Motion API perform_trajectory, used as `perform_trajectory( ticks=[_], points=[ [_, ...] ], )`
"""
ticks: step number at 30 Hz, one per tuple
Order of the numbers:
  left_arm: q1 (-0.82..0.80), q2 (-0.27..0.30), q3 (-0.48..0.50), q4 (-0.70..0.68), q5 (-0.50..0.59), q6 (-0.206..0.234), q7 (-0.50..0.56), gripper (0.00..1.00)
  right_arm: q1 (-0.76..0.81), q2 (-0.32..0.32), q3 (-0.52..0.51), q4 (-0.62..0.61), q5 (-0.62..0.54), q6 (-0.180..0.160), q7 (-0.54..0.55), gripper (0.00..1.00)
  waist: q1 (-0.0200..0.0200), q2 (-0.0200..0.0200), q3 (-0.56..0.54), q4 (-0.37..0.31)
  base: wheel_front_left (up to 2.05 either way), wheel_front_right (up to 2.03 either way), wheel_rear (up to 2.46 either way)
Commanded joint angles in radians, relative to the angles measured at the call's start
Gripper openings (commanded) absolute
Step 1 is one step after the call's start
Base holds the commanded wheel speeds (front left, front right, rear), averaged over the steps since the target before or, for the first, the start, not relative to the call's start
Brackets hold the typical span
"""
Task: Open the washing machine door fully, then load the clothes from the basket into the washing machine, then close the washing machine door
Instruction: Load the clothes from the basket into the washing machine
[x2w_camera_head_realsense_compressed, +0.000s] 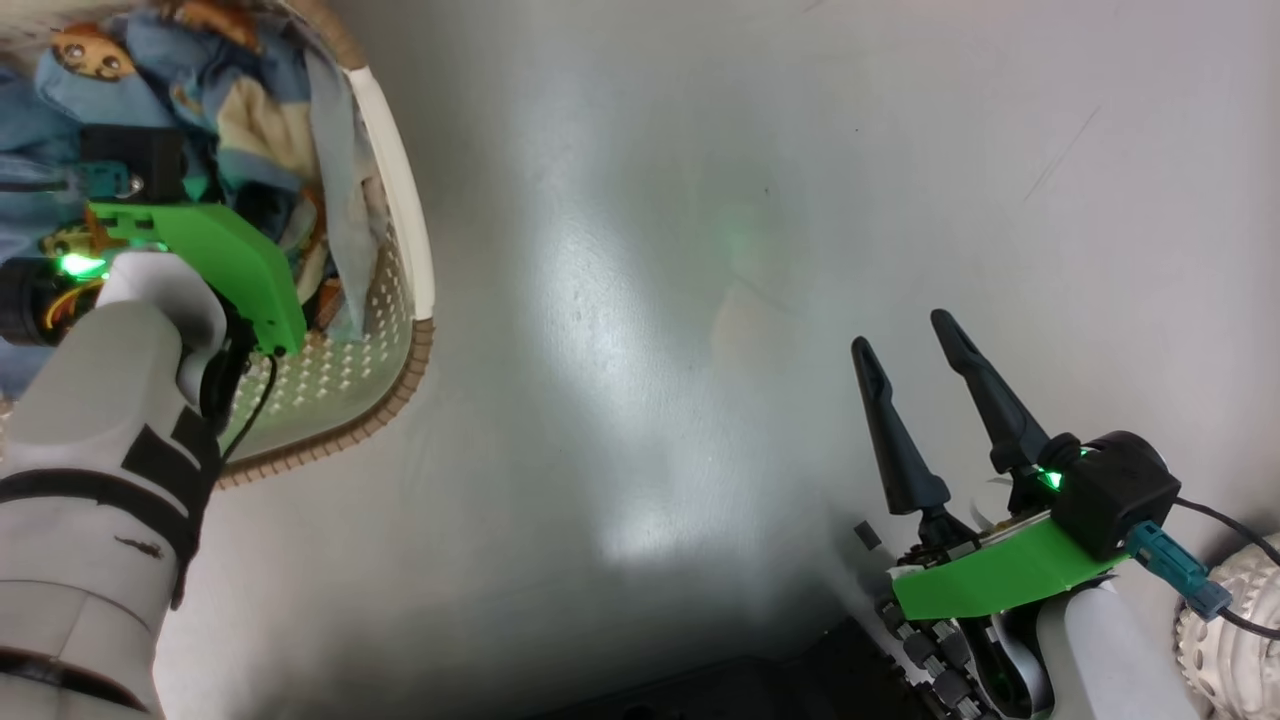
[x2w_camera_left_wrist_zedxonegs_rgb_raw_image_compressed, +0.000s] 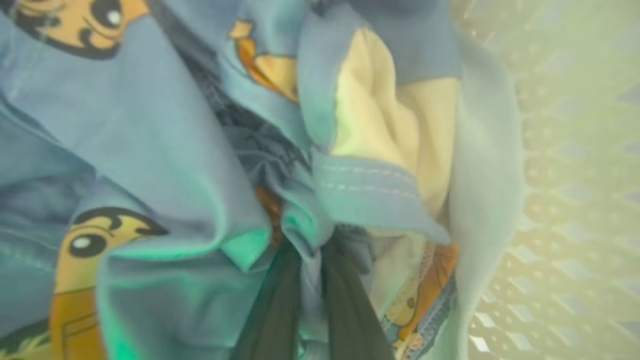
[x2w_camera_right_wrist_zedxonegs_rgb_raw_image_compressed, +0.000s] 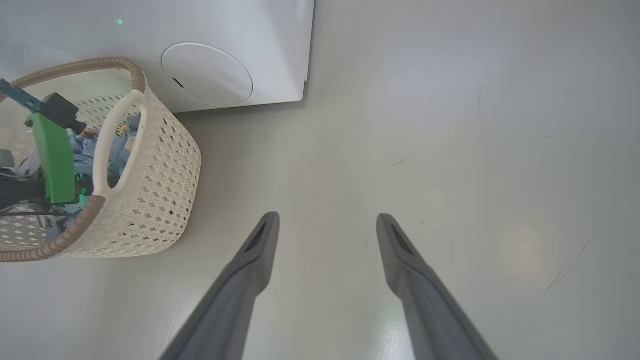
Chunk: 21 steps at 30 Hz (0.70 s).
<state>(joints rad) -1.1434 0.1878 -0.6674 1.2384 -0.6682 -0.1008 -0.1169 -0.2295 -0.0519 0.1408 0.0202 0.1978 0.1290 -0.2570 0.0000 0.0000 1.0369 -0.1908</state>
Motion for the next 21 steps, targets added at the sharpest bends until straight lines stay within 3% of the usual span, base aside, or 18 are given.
perform_trajectory(
  ticks=[1, 13, 21],
  points=[
    [0.008, 0.022, 0.017, 0.004, -0.017, 0.008, -0.019, 0.00, 0.039, 0.002, 0.015, -0.017, 0.017, 0.002, -0.005, 1.00, 0.0000, 0.0000, -0.008, 0.003, 0.00, 0.00, 0.00],
    [0.098, 0.008, 0.015, 0.006, -0.032, -0.016, -0.128, 0.00, 0.013, 0.002, -0.043, -0.013, -0.004, 0.002, -0.005, 1.00, 0.0000, 0.0000, -0.133, 0.057, 0.00, 0.00, 0.00],
    [0.210, 0.024, 0.073, -0.167, -0.021, -0.021, -0.144, 0.00, -0.001, 0.000, -0.061, 0.009, -0.029, 0.002, -0.005, 1.00, 0.0000, 0.0000, -0.255, 0.121, 0.00, 0.00, 0.00]
  ],
)
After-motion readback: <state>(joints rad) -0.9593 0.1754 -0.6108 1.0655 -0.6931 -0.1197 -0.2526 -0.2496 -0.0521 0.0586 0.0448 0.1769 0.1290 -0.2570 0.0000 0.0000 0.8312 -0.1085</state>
